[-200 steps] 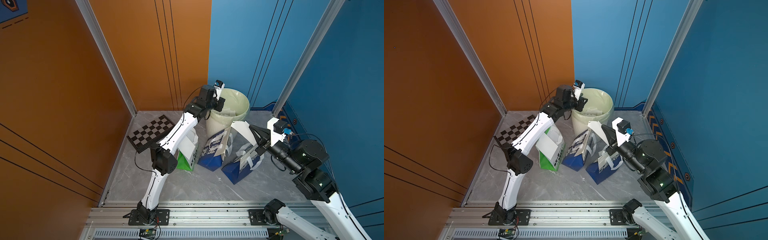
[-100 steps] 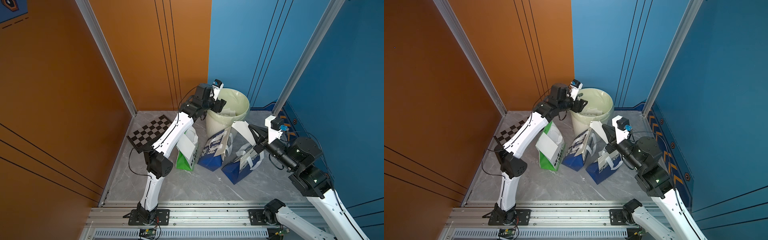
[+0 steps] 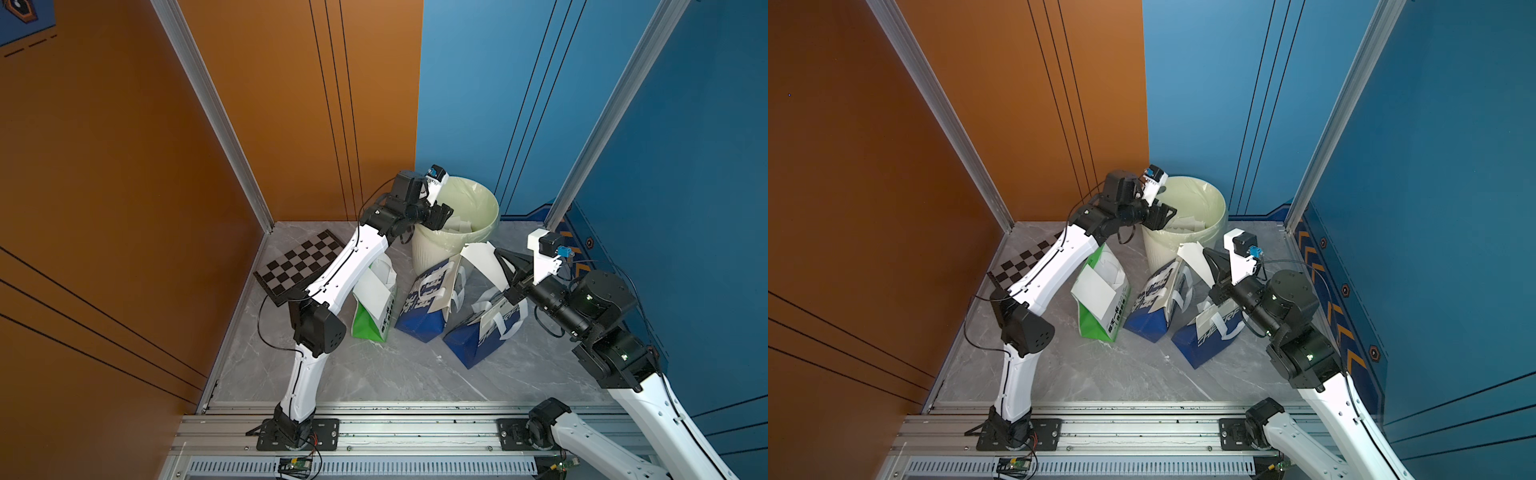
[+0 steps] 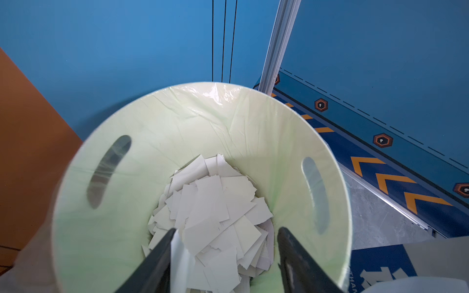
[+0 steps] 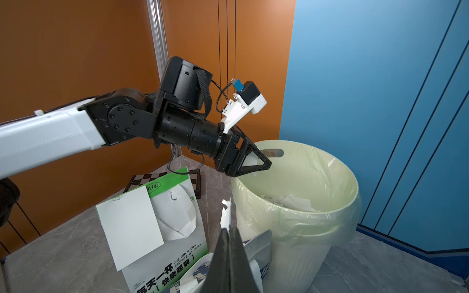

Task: Shred takeout receipts and throw away
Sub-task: Place the takeout receipt in the trash bin.

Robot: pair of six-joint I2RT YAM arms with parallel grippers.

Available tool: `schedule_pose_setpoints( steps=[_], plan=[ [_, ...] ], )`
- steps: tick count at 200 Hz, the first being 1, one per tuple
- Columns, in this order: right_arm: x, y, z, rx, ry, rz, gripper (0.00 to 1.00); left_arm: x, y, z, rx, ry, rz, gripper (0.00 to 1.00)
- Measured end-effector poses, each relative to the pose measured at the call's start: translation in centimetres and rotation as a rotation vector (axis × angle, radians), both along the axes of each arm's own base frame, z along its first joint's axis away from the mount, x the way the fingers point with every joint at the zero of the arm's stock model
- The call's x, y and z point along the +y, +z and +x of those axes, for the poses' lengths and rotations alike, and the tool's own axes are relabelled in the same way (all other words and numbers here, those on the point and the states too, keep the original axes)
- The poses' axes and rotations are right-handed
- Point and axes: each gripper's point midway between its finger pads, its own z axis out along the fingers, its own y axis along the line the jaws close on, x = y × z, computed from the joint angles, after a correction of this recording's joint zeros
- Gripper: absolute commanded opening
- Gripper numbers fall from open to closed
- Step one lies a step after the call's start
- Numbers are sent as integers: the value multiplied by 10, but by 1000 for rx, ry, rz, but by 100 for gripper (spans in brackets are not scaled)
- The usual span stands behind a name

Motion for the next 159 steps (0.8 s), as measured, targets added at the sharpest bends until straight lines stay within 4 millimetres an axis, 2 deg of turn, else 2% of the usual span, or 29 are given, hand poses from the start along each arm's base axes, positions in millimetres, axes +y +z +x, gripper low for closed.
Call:
schedule_pose_setpoints(
  steps=[8,23,49,68,87,111,159],
  plan=[
    [0,1,-1,0,0,4,0,-5,-8,1,5,-8,12,61],
    [-2,2,-2,-3,-2,9,0,-12,-21,-1,4,-21,55,69],
    [-7,5,-4,-14,-14,15,0,-15,-20,-9,-36,-25,111,76],
    [-9,5,-4,-17,-16,16,0,-6,-17,-19,-49,-16,151,78],
    [-11,3,-3,-11,-23,16,0,7,-11,-31,-50,-7,180,79],
    [-12,1,-2,-7,-23,17,0,14,4,-38,-62,-4,165,79],
    [-11,-2,-1,4,-20,22,0,13,36,-43,-49,-32,47,78]
  ],
)
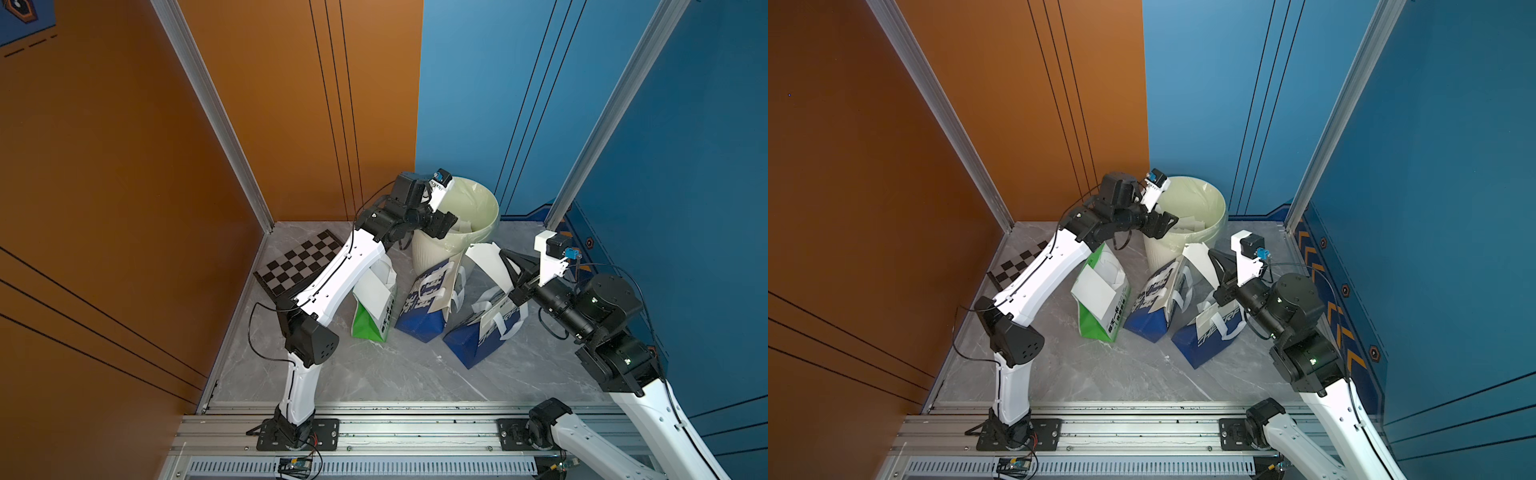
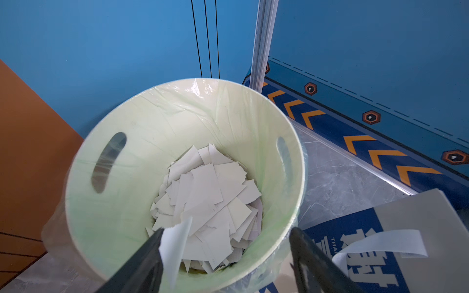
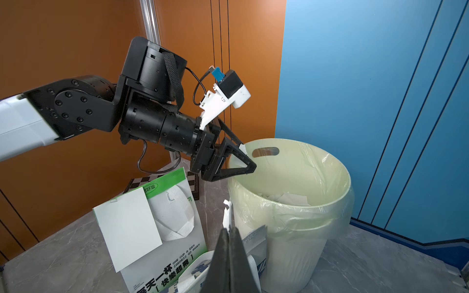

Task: Shred takeout receipts and throw away
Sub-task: Place the takeout receipt in the trash bin, then shred the takeout receipt.

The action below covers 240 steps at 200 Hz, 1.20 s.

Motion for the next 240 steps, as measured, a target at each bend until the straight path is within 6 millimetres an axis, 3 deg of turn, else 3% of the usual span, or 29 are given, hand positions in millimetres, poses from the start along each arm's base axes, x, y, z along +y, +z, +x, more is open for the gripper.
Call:
schedule_pose_setpoints(
  steps=[31,64,107,140,177,205,240],
  plan=[
    [0,0,-1,-1,3,1,0,2,6,3,12,13,-34,75],
    [1,0,7,25,-4,52,0,-3,-16,14,141,15,-105,70],
    [10,-8,56,91,-18,250,0,-2,-23,37,286,43,-247,73],
    [19,-27,94,161,-28,342,0,-2,-17,38,304,59,-280,77],
    [22,-23,120,152,-21,463,0,-3,-14,36,347,80,-320,76],
    [29,-33,140,181,-21,511,0,-3,1,35,337,79,-357,73],
    [21,-32,143,171,-62,526,0,6,2,43,242,149,-293,74]
  ],
)
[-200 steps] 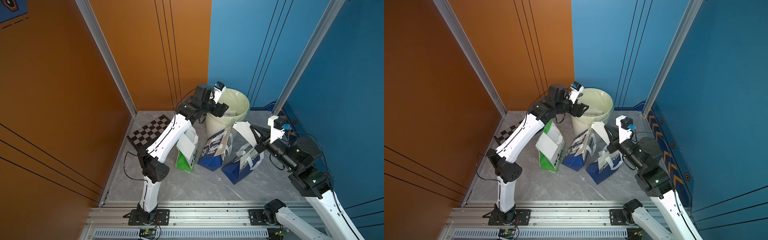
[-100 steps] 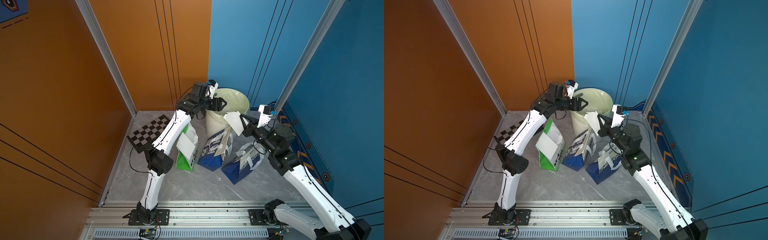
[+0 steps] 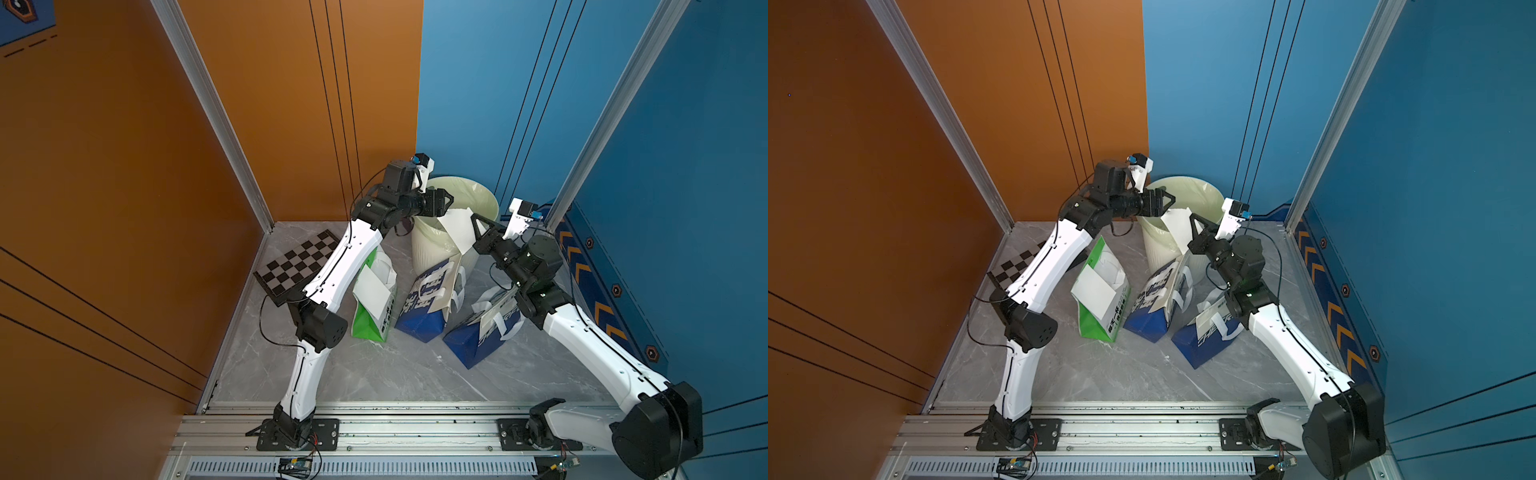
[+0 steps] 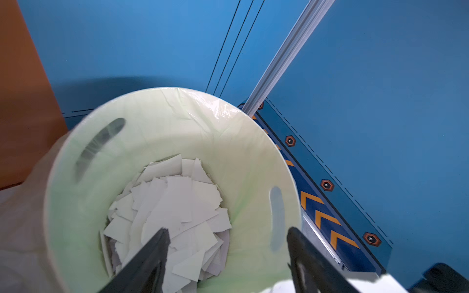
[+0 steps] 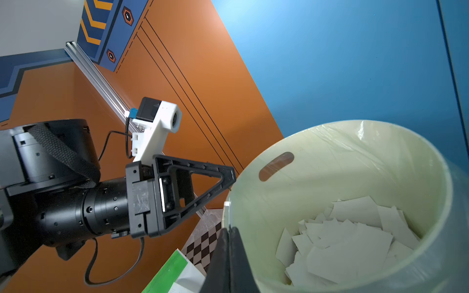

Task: Shred takeout receipts and throw away
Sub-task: Shred the takeout receipt.

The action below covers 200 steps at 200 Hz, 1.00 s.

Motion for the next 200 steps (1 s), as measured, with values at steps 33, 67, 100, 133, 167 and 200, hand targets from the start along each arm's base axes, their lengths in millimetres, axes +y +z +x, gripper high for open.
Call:
schedule_pose_setpoints(
  steps=[33,67,100,133,167,200],
  plan=[
    [-15,23,-22,-66,-18,-5,0,6,-5,1,-33,33,67,72],
    [-30,47,-62,-156,23,-28,0,11,4,-20,-54,-25,91,72],
    [-25,60,-98,-211,109,-74,0,19,32,-79,-90,-163,0,74],
    [-14,60,-118,-219,207,-96,0,34,50,-137,-169,-251,-210,78],
    [4,52,-125,-183,328,-68,0,35,57,-163,-192,-316,-326,81],
    [20,46,-126,-155,422,-18,0,22,47,-178,-144,-381,-387,79]
  ],
)
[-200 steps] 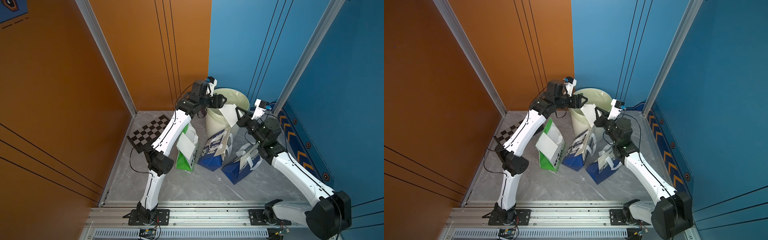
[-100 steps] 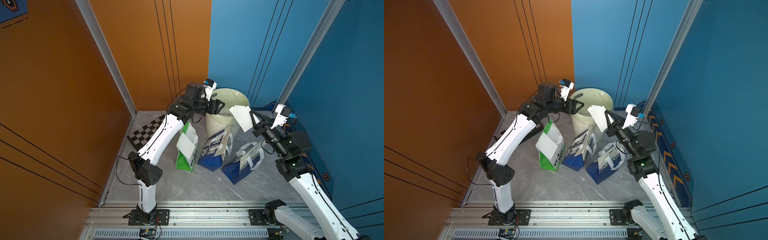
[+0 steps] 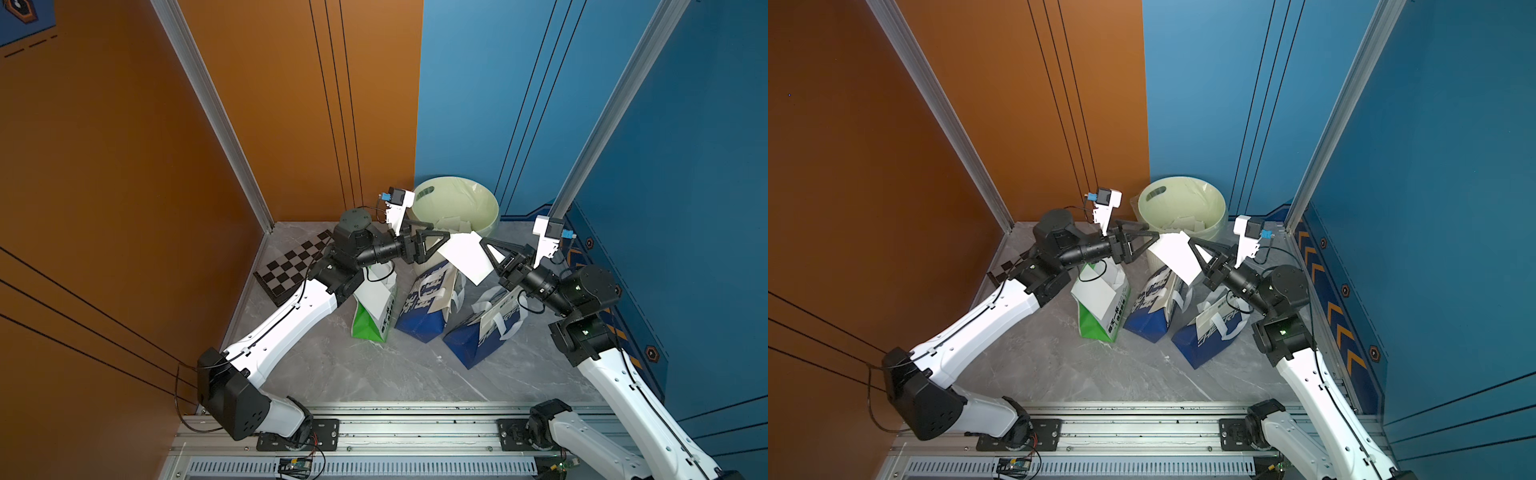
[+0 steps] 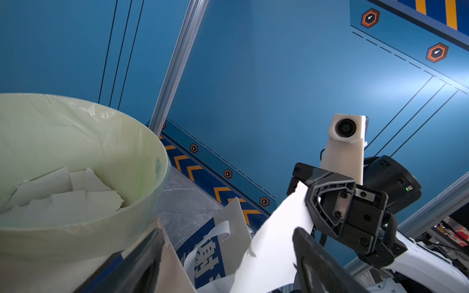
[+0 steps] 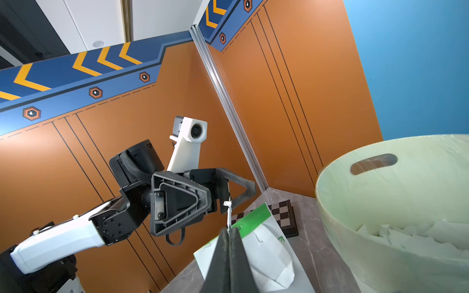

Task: Shred takeout receipts and throw away
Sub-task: Shred the takeout receipt.

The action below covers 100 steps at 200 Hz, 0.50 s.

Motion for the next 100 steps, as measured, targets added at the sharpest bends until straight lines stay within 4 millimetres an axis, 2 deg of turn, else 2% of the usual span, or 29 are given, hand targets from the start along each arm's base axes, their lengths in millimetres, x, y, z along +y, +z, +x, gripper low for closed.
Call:
schedule_pose_setpoints(
  steps=[19,47,73,100],
  plan=[
    [4,3,0,3,25,24,0,-6,-2,-8,21,-43,-19,67],
    [10,6,-1,0,49,43,0,-9,9,-17,17,-86,-63,43],
    [13,5,-2,2,60,44,0,-11,15,-21,11,-106,-88,28],
    [14,5,-2,1,62,41,0,-14,19,-25,6,-125,-103,4]
  ],
)
